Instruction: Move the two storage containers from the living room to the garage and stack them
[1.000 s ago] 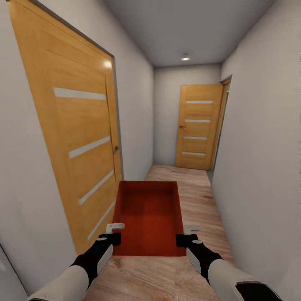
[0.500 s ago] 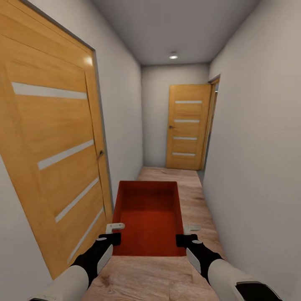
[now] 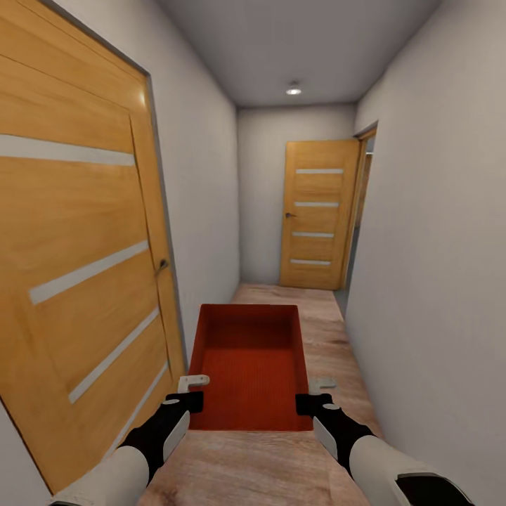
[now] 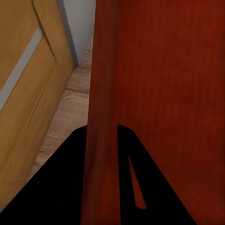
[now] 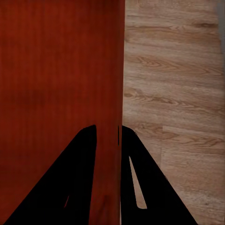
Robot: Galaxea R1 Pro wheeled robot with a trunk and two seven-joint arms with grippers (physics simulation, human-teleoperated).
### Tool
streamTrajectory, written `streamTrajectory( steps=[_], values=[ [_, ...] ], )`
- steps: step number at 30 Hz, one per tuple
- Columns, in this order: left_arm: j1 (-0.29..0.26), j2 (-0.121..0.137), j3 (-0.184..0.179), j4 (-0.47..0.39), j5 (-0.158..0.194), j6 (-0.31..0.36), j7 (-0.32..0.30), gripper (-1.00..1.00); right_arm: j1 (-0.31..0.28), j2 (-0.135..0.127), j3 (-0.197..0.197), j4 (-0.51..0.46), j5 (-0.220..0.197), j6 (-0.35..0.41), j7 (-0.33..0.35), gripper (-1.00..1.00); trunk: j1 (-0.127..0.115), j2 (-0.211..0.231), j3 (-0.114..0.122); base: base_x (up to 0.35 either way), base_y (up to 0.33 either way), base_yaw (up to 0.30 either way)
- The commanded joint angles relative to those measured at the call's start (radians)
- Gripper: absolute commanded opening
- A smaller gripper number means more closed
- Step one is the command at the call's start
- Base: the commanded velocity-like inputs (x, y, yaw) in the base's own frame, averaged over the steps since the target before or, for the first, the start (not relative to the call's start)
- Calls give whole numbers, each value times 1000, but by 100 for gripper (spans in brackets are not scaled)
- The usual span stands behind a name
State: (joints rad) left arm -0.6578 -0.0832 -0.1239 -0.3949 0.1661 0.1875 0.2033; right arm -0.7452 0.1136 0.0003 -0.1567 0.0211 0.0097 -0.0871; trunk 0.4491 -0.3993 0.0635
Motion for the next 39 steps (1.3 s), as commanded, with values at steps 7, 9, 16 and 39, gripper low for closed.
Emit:
streamTrajectory(
  steps=[7, 9, 16, 39],
  values=[
    [0, 2, 10, 1, 3, 7, 10, -100, 0, -3, -13, -4, 15, -5, -5, -100, 1, -1, 0, 322, 0, 0],
    [0, 2, 10, 1, 3, 7, 10, -100, 0, -3, -13, -4, 16, -5, -5, -100, 1, -1, 0, 322, 0, 0],
    [0, 2, 10, 1, 3, 7, 10, -100, 0, -3, -13, -4, 16, -5, -6, -100, 1, -1, 0, 322, 0, 0],
    [0, 2, 10, 2, 3, 7, 10, -100, 0, -2, -13, -4, 19, -5, -5, -100, 1, -1, 0, 322, 0, -101]
  ],
)
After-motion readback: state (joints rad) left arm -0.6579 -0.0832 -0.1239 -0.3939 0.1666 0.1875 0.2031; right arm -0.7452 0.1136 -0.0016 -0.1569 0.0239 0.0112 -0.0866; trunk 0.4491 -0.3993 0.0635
